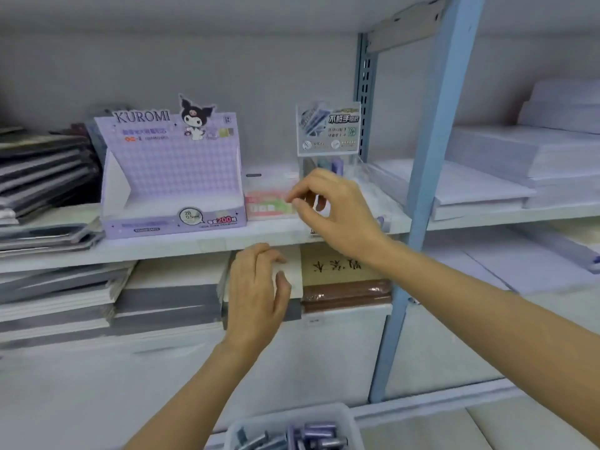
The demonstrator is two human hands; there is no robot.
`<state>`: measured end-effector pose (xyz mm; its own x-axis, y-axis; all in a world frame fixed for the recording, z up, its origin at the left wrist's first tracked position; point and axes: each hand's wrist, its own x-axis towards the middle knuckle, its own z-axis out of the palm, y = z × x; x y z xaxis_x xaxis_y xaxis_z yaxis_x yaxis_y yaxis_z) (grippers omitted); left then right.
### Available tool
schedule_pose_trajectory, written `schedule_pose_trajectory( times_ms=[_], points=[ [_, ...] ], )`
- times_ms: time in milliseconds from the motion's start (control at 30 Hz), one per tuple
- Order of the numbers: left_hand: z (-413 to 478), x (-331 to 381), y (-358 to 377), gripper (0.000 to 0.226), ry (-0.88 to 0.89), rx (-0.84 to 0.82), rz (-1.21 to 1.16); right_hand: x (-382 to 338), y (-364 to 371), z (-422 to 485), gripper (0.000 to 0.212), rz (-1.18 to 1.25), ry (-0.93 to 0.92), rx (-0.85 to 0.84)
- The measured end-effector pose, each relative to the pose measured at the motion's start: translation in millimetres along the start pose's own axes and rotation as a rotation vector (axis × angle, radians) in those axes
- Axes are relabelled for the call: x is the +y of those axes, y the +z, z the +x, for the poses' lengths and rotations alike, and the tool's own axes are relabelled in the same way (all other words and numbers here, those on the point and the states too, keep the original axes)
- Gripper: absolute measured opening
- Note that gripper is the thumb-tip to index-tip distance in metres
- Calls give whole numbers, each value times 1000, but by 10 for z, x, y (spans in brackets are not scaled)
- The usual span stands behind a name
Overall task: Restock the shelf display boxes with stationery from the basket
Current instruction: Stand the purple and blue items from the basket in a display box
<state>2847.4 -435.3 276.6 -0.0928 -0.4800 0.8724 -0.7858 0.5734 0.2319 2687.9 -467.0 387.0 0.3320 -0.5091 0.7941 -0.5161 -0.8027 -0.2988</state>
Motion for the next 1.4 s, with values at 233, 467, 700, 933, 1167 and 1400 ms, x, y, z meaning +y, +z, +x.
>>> schedule_pose_trajectory(
  times_ms=[233,467,700,933,1167,1400],
  points=[
    [-1867,-673,68,31,-424,-485,10,-116,1099,-1194,10,216,250,-578],
    [-3460,-908,-103,52,-798,-1094,85,273,2178,-2837,23,192,705,-1090],
    [-3769,-873,-151,55,-780,-1053,-63,239,2707,-3716,23,106,669,-1311],
    [-3805,-839,-172,41,-734,-957,-72,95,2897,-4119,28,18,625,-1200],
    [-3739,-858,-117,30,-774,-966,-35,160,2825,-4145,23,-61,464,-1258],
    [-3678,-875,-128,34,-767,-988,-55,279,2683,-3951,25,179,593,-1220]
  ],
)
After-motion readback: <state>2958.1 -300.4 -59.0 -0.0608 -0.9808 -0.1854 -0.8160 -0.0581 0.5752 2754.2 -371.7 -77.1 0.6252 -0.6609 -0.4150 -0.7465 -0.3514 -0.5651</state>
